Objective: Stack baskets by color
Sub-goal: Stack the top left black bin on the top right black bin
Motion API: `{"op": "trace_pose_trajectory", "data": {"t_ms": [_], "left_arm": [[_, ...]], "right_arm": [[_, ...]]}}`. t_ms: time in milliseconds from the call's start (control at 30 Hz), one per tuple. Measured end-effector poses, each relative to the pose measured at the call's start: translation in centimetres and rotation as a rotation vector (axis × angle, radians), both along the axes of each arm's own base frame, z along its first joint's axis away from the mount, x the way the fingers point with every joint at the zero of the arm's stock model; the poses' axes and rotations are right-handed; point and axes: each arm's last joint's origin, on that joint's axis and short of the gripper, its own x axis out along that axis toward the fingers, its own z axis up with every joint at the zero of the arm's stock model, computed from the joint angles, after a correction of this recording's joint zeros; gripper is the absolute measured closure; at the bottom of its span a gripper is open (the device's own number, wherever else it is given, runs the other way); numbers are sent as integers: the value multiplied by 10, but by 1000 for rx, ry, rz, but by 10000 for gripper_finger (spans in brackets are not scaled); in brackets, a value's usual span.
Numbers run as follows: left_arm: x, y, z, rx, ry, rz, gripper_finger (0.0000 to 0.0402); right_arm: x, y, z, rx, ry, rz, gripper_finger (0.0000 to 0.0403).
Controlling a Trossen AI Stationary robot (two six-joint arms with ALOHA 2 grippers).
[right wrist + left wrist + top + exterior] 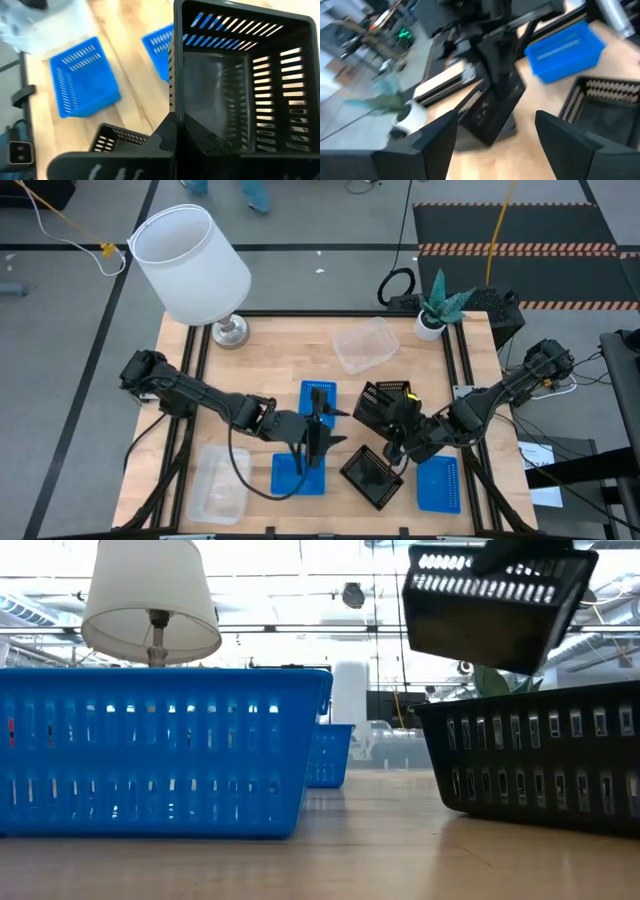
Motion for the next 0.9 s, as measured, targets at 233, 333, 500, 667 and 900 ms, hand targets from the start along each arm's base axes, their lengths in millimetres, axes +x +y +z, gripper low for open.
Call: {"op": "trace_pose_trajectory", "data": {"t_ms": [233,333,500,667,900], "left_arm": [[15,5,-11,35,-40,-37,128],[19,5,-17,53,-26,-52,128],[20,12,-28,60,57,-53,135],[21,17,-29,24,82,-97,181],[23,23,-30,-17,91,-120,266]], "right_arm": [[13,9,2,-22,-71,109,400],[18,12,-1,-26,-68,149,399],[21,13,-1,-49,-80,173,398],[21,13,-2,-72,-73,197,397],[21,13,-1,-110,-69,221,397]]}}
